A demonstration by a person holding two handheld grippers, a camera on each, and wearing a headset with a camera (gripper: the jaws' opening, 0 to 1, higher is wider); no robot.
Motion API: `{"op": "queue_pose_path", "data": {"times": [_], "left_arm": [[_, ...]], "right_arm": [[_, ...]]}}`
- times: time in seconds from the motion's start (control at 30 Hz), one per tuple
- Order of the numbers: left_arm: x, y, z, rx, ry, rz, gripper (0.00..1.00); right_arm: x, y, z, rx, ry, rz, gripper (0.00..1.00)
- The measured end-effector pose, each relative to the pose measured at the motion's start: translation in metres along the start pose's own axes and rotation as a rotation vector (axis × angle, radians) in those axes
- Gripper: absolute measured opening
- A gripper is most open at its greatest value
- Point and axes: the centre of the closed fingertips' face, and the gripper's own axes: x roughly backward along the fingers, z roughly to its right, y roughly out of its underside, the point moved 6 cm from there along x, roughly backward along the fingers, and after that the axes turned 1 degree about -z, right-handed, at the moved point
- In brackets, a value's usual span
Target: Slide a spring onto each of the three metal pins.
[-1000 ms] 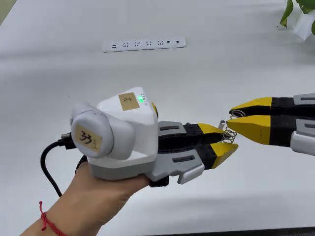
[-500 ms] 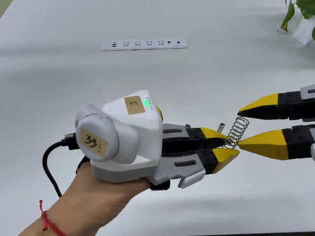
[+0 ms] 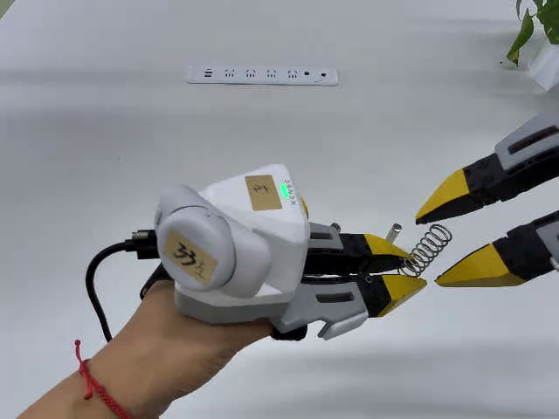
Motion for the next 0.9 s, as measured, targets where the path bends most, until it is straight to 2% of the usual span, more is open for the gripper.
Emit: {"op": "queue_pose_path", "data": {"times": [0.17,0.33,0.63,0.9], "left_arm": [[-0.002,0.001,-0.001,-0.007,0.003,-0.002,0.1],[-0.003,0.002,-0.001,-0.008,0.002,-0.003,0.1],[-0.003,0.004,0.001,-0.015,0.004,-0.009,0.1],[-0.002,0.004,0.002,-0.017,0.005,-0.01,0.1]], "right_arm": [[-0.009,-0.003,0.001,0.053,-0.06,-0.069,0.24],[-0.015,-0.001,0.002,0.083,-0.095,-0.13,0.21],[-0.018,-0.002,-0.001,0.109,-0.127,-0.17,0.15],[-0.018,-0.004,-0.002,0.128,-0.137,-0.183,0.13]]}}
